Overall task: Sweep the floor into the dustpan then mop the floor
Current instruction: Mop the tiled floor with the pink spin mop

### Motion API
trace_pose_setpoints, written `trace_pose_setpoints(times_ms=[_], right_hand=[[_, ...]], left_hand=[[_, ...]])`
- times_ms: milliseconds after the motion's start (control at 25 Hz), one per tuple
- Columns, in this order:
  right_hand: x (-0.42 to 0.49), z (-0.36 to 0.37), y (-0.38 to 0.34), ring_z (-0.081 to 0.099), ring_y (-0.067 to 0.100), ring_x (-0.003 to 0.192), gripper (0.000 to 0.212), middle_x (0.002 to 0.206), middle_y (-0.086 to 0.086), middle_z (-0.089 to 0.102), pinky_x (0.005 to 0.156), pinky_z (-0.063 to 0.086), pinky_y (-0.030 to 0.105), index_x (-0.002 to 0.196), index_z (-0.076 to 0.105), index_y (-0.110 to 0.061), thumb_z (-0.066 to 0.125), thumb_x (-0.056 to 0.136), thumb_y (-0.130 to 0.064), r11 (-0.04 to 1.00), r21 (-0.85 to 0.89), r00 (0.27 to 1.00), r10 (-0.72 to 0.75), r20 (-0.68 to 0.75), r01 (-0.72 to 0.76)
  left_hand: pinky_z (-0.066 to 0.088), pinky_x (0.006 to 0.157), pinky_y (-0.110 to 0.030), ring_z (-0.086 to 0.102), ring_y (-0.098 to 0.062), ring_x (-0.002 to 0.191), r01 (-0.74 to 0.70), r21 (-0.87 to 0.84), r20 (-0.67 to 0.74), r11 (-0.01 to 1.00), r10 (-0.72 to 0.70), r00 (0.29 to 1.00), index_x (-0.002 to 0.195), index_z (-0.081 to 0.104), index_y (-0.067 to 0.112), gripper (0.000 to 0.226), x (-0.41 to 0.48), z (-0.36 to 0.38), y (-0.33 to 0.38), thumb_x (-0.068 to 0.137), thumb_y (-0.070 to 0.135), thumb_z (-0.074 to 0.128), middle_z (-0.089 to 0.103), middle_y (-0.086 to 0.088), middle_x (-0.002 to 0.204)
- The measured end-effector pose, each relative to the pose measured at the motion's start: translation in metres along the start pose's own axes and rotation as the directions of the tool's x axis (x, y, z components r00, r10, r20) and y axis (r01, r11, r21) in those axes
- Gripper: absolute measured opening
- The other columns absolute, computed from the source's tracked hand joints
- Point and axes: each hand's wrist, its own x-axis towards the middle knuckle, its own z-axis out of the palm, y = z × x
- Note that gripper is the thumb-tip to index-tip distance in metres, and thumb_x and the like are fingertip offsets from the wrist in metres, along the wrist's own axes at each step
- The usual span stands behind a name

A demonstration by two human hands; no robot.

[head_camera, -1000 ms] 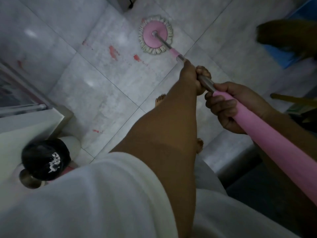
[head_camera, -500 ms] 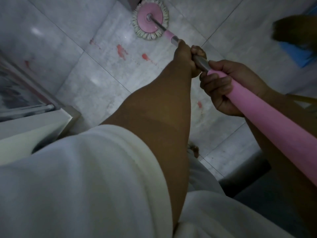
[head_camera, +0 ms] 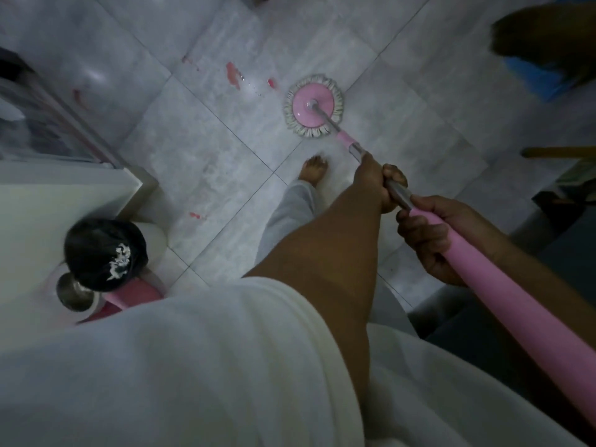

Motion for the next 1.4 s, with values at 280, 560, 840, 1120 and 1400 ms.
trace_pose_setpoints(times_ms=[280, 560, 840, 1120, 1400], right_hand=[[0.001, 0.003, 0.022, 0.041, 0.002, 0.032, 0.022, 0.052, -0.006, 0.046, 0.030, 0.035, 0.011, 0.080, 0.050, -0.012, 0.048, 0.089, -0.032, 0.998, -0.057, 0.999, 0.013, -0.052, -0.016], [0.041, 0.061, -0.018, 0.042, 0.003, 0.032, 0.020, 0.053, -0.005, 0.046, 0.030, 0.035, 0.011, 0.083, 0.051, -0.012, 0.061, 0.082, -0.029, 0.995, -0.099, 0.999, 0.022, -0.028, -0.024], [0.111, 0.142, -0.066, 0.045, 0.002, 0.033, 0.021, 0.055, -0.006, 0.048, 0.032, 0.035, 0.008, 0.087, 0.050, -0.012, 0.059, 0.082, -0.030, 0.998, -0.061, 0.997, -0.003, 0.073, 0.007], [0.172, 0.203, -0.127, 0.050, 0.003, 0.036, 0.021, 0.058, -0.005, 0.052, 0.034, 0.039, 0.010, 0.091, 0.048, -0.010, 0.052, 0.091, -0.031, 1.000, -0.004, 0.986, -0.012, 0.168, 0.013], [0.201, 0.224, -0.135, 0.049, 0.004, 0.036, 0.024, 0.059, -0.005, 0.051, 0.034, 0.040, 0.010, 0.086, 0.051, -0.008, 0.052, 0.091, -0.032, 0.999, -0.001, 0.985, -0.048, 0.167, 0.049]], left_hand=[[0.031, 0.034, -0.008, 0.030, -0.006, 0.024, 0.003, -0.090, 0.005, 0.996, -0.002, 1.000, 0.081, 0.049, 0.021, 0.043, -0.008, -0.021, -0.012, 0.094, 0.061, 0.045, 0.032, 0.006, 0.036], [0.032, 0.037, -0.009, 0.030, -0.008, 0.029, -0.017, -0.094, 0.044, 0.995, 0.021, 0.999, 0.078, 0.039, 0.019, 0.047, -0.004, -0.020, 0.068, 0.093, 0.064, 0.043, 0.031, 0.006, 0.040], [0.030, 0.036, -0.010, 0.028, -0.007, 0.030, -0.024, -0.042, 0.030, 0.999, 0.025, 0.999, 0.068, 0.035, 0.018, 0.057, -0.003, -0.020, 0.194, 0.091, 0.070, 0.039, 0.029, 0.006, 0.037], [0.029, 0.036, -0.009, 0.029, -0.008, 0.027, -0.073, -0.075, 0.070, 0.995, 0.079, 0.994, 0.070, 0.035, 0.017, 0.054, 0.010, -0.005, 0.302, 0.094, 0.065, 0.039, 0.030, 0.005, 0.034], [0.028, 0.034, -0.008, 0.028, -0.010, 0.022, -0.117, -0.084, 0.053, 0.990, 0.122, 0.991, 0.061, 0.031, 0.017, 0.060, 0.011, -0.008, 0.335, 0.094, 0.066, 0.037, 0.028, 0.004, 0.030]])
